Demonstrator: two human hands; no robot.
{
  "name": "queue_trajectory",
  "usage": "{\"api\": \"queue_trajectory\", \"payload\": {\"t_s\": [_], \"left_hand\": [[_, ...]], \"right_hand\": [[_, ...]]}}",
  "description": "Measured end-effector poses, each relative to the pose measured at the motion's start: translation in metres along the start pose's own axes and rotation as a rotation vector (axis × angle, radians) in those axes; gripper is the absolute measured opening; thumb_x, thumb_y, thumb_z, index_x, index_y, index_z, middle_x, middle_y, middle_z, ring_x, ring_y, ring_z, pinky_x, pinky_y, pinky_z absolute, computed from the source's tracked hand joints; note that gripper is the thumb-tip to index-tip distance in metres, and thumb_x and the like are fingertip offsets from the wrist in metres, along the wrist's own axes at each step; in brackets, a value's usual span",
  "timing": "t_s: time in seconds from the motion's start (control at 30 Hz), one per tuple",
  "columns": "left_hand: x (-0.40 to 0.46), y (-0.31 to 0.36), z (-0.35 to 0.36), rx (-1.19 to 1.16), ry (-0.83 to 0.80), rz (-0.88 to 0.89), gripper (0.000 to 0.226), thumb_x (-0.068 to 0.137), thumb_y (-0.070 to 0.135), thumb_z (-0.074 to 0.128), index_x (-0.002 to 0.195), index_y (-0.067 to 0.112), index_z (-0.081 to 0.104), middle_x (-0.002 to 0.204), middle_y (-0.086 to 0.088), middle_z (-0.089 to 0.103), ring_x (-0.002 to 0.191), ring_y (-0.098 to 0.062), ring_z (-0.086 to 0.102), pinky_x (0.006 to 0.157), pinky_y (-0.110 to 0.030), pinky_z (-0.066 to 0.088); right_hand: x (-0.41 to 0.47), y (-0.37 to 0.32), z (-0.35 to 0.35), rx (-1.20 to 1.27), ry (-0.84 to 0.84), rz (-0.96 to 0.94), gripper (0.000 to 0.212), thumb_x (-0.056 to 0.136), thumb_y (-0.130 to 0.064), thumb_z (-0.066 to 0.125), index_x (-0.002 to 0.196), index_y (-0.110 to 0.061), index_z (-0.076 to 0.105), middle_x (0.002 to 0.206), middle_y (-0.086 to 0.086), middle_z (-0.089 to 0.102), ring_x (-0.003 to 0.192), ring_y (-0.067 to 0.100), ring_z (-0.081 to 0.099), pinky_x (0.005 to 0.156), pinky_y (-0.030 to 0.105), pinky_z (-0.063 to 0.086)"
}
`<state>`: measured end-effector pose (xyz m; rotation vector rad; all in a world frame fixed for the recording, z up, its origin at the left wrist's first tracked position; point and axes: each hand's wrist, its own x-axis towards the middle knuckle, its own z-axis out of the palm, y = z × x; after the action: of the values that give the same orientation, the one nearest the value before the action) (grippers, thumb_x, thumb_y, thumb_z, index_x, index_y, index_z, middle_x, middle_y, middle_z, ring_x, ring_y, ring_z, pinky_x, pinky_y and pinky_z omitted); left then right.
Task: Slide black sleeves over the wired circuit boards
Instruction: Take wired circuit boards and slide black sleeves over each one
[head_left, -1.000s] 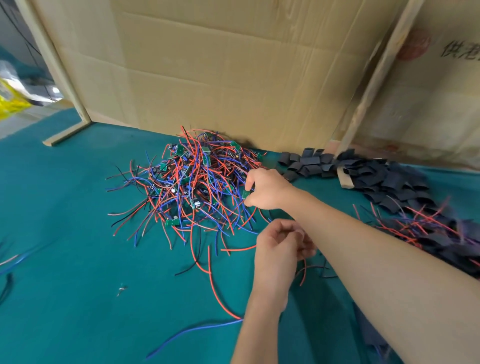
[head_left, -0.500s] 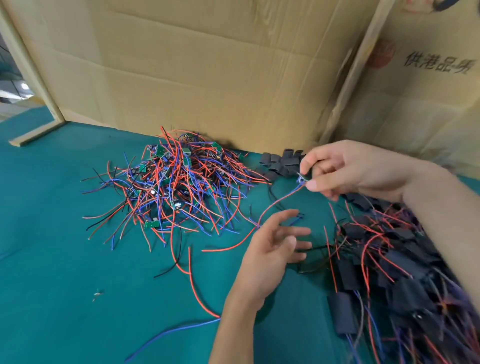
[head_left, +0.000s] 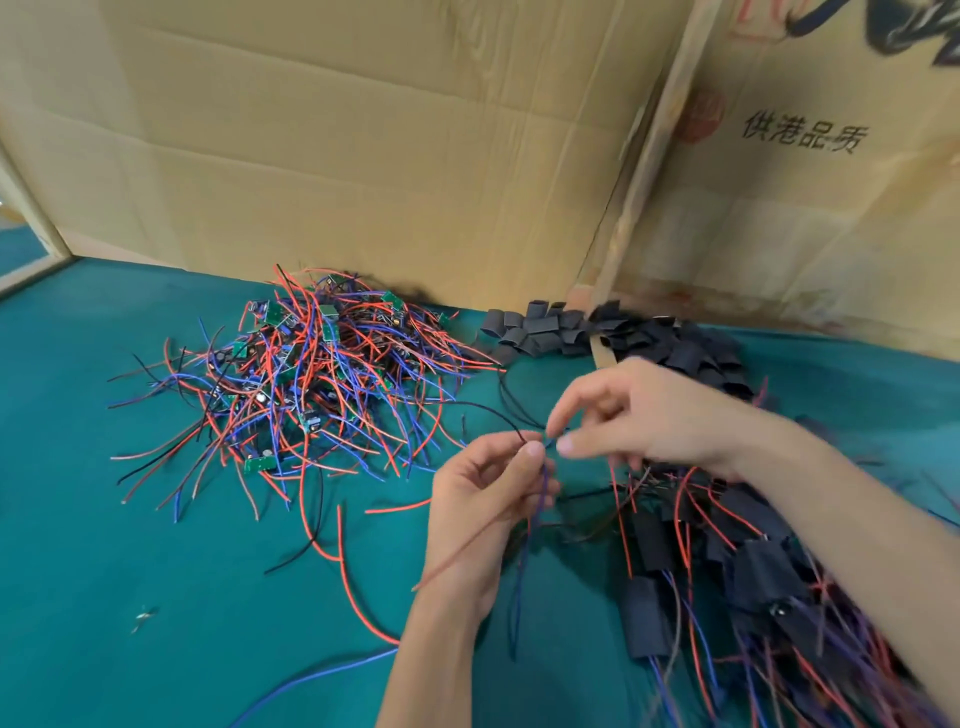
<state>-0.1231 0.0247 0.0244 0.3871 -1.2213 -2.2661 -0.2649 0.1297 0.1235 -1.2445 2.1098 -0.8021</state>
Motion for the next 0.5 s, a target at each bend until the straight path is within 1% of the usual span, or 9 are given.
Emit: {"api": "queue_trajectory", "payload": {"t_s": [0.07, 0.1, 0.13, 0.17, 0.2, 0.23, 0.3, 0.4, 0.5], "left_hand": [[0.001, -0.002, -0.001, 0.103, 0.059, 0.063, 0.011, 0.087, 0.013, 0.071, 0.093, 0.004, 0.068, 0.067, -0.007, 0.063, 0.055, -0.013, 0.059, 0.055, -0.020, 0.050], [0.002, -0.002, -0.001, 0.155, 0.075, 0.085, 0.009, 0.089, 0.011, 0.071, 0.091, 0.003, 0.067, 0.065, -0.007, 0.060, 0.052, -0.012, 0.056, 0.052, -0.019, 0.047], [0.002, -0.003, -0.001, 0.201, 0.085, 0.098, 0.009, 0.090, 0.010, 0.071, 0.090, 0.002, 0.066, 0.064, -0.008, 0.058, 0.050, -0.012, 0.052, 0.049, -0.019, 0.045], [0.002, -0.004, -0.001, 0.234, 0.091, 0.104, 0.011, 0.090, 0.010, 0.072, 0.088, 0.002, 0.065, 0.062, -0.008, 0.057, 0.048, -0.011, 0.050, 0.047, -0.019, 0.043], [0.001, -0.005, -0.002, 0.256, 0.093, 0.103, 0.013, 0.089, 0.010, 0.073, 0.087, 0.002, 0.064, 0.062, -0.008, 0.057, 0.046, -0.010, 0.049, 0.046, -0.019, 0.042], [0.001, -0.005, -0.002, 0.270, 0.092, 0.099, 0.015, 0.089, 0.011, 0.074, 0.086, 0.001, 0.063, 0.063, -0.008, 0.057, 0.046, -0.010, 0.049, 0.046, -0.018, 0.042], [0.002, -0.006, -0.003, 0.283, 0.095, 0.089, 0.019, 0.088, 0.013, 0.075, 0.085, 0.001, 0.061, 0.065, -0.010, 0.057, 0.047, -0.010, 0.051, 0.047, -0.019, 0.043], [0.003, -0.005, -0.005, 0.270, 0.097, 0.072, 0.017, 0.089, 0.013, 0.075, 0.084, 0.004, 0.061, 0.067, -0.009, 0.058, 0.052, -0.012, 0.054, 0.049, -0.020, 0.046], [0.002, -0.005, -0.005, 0.284, 0.101, 0.067, 0.016, 0.089, 0.012, 0.074, 0.083, 0.005, 0.061, 0.066, -0.010, 0.058, 0.050, -0.011, 0.053, 0.048, -0.019, 0.044]], "right_hand": [[0.021, 0.010, -0.024, -0.196, 0.191, 0.082, 0.006, 0.083, -0.026, 0.080, 0.082, -0.031, 0.077, 0.066, -0.006, 0.069, 0.063, 0.010, 0.063, 0.060, 0.025, 0.046], [0.032, 0.018, -0.036, -0.346, 0.280, 0.150, 0.008, 0.083, -0.023, 0.078, 0.082, -0.031, 0.077, 0.076, -0.005, 0.072, 0.077, 0.013, 0.068, 0.069, 0.025, 0.047], [0.042, 0.027, -0.046, -0.470, 0.325, 0.239, 0.013, 0.084, -0.019, 0.075, 0.088, -0.031, 0.077, 0.091, -0.003, 0.074, 0.093, 0.018, 0.069, 0.077, 0.026, 0.048], [0.050, 0.038, -0.052, -0.571, 0.320, 0.337, 0.021, 0.086, -0.014, 0.070, 0.100, -0.027, 0.077, 0.108, 0.002, 0.074, 0.106, 0.024, 0.067, 0.087, 0.027, 0.050], [0.057, 0.048, -0.056, -0.647, 0.274, 0.431, 0.030, 0.087, -0.010, 0.064, 0.112, -0.022, 0.075, 0.121, 0.008, 0.070, 0.115, 0.029, 0.064, 0.096, 0.031, 0.051], [0.060, 0.059, -0.057, -0.694, 0.218, 0.517, 0.036, 0.087, -0.009, 0.058, 0.120, -0.017, 0.072, 0.128, 0.013, 0.067, 0.118, 0.033, 0.062, 0.101, 0.036, 0.051], [0.062, 0.072, -0.053, -0.744, 0.148, 0.615, 0.036, 0.087, -0.009, 0.053, 0.121, -0.009, 0.067, 0.127, 0.020, 0.064, 0.117, 0.039, 0.059, 0.101, 0.040, 0.051], [0.059, 0.081, -0.048, -0.765, 0.187, 0.610, 0.025, 0.085, -0.008, 0.052, 0.107, -0.007, 0.064, 0.119, 0.022, 0.065, 0.113, 0.040, 0.057, 0.096, 0.039, 0.049], [0.054, 0.078, -0.049, -0.735, 0.234, 0.598, 0.038, 0.085, -0.009, 0.052, 0.122, -0.005, 0.063, 0.124, 0.023, 0.064, 0.114, 0.040, 0.058, 0.092, 0.042, 0.054]]}}
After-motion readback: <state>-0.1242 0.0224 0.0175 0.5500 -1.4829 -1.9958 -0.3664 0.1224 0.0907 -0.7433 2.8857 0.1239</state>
